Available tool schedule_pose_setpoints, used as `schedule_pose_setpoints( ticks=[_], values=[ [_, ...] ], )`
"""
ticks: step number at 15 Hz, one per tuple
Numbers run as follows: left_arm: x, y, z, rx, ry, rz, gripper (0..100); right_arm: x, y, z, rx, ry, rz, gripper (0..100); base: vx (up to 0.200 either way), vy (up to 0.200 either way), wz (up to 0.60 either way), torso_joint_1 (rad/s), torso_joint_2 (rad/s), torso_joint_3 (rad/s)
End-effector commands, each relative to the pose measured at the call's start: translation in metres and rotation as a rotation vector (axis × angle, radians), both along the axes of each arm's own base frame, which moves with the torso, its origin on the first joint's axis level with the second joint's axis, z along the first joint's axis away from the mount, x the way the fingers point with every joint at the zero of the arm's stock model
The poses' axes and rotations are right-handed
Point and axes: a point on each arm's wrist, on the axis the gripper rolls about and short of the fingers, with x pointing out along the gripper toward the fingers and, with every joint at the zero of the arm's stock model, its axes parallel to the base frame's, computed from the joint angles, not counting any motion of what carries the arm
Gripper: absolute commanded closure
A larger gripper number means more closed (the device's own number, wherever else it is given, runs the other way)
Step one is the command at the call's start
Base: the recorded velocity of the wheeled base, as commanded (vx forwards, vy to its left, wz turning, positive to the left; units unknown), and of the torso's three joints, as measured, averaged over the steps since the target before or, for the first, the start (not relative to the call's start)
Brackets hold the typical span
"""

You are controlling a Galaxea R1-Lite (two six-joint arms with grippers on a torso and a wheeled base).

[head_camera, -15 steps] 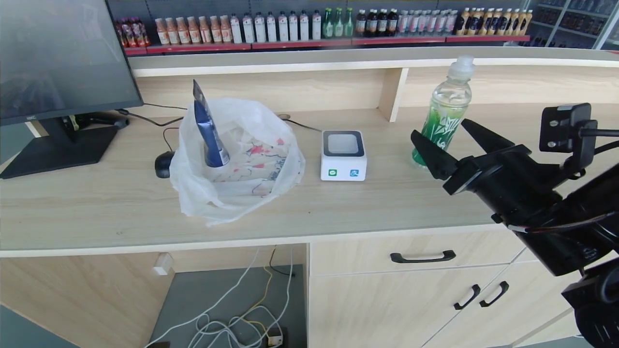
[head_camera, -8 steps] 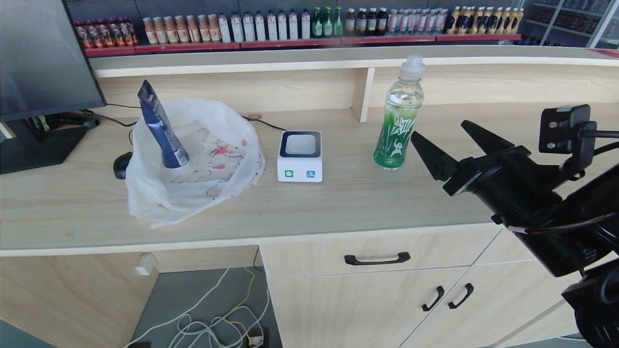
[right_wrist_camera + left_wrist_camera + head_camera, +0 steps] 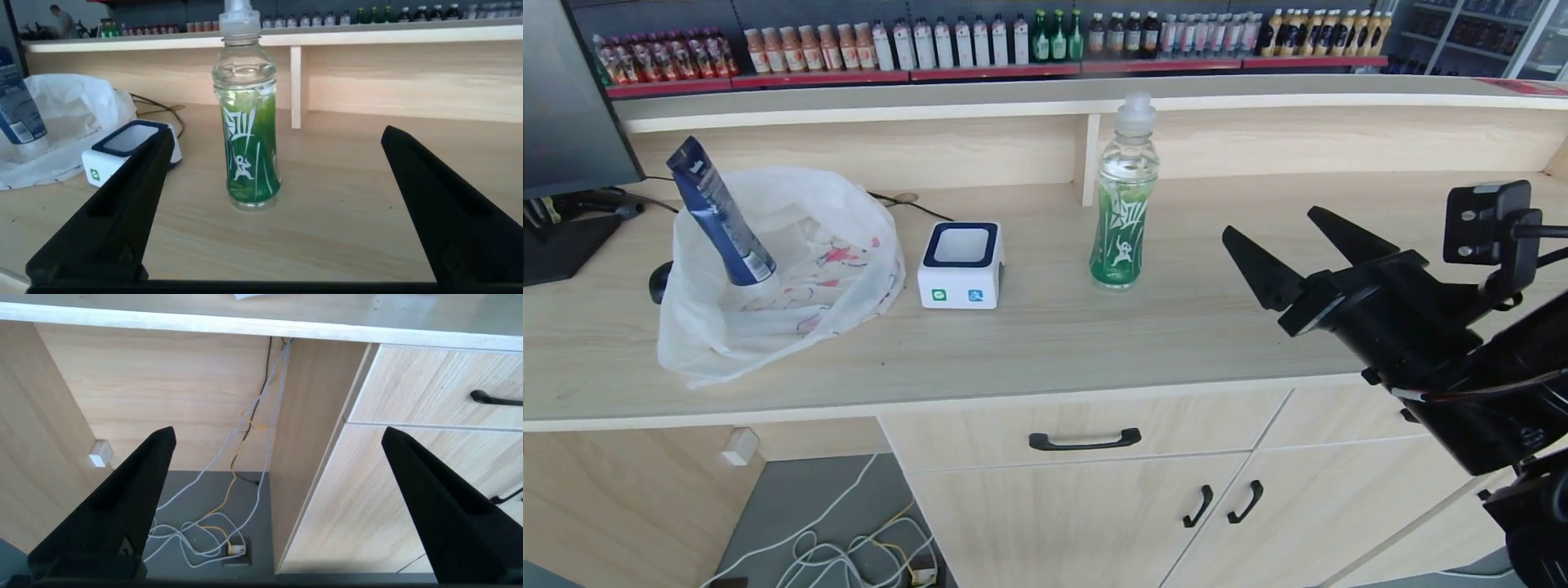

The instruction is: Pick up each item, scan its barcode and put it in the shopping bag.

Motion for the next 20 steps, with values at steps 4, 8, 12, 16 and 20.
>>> schedule_pose_setpoints(
  ticks=[4,8,12,16,20],
  values=[
    [0.0,0.0,0.0,0.0,0.002,0.0,0,0.018,0.016,0.029,-0.047,0.024,0.008,0,0.0,0.0,0.0,0.0,0.0,0.0],
    [0.0,0.0,0.0,0.0,0.002,0.0,0,0.053,0.032,0.043,-0.097,0.125,-0.071,0,0.0,0.0,0.0,0.0,0.0,0.0],
    [0.0,0.0,0.0,0.0,0.0,0.0,0,0.078,0.047,0.043,-0.112,0.168,-0.089,0,0.0,0.0,0.0,0.0,0.0,0.0],
    [0.0,0.0,0.0,0.0,0.002,0.0,0,0.089,0.053,0.035,-0.134,0.199,-0.061,0,0.0,0.0,0.0,0.0,0.0,0.0],
    [0.0,0.0,0.0,0.0,0.002,0.0,0,0.1,0.064,0.03,-0.151,0.217,-0.032,0,0.0,0.0,0.0,0.0,0.0,0.0]
  ],
)
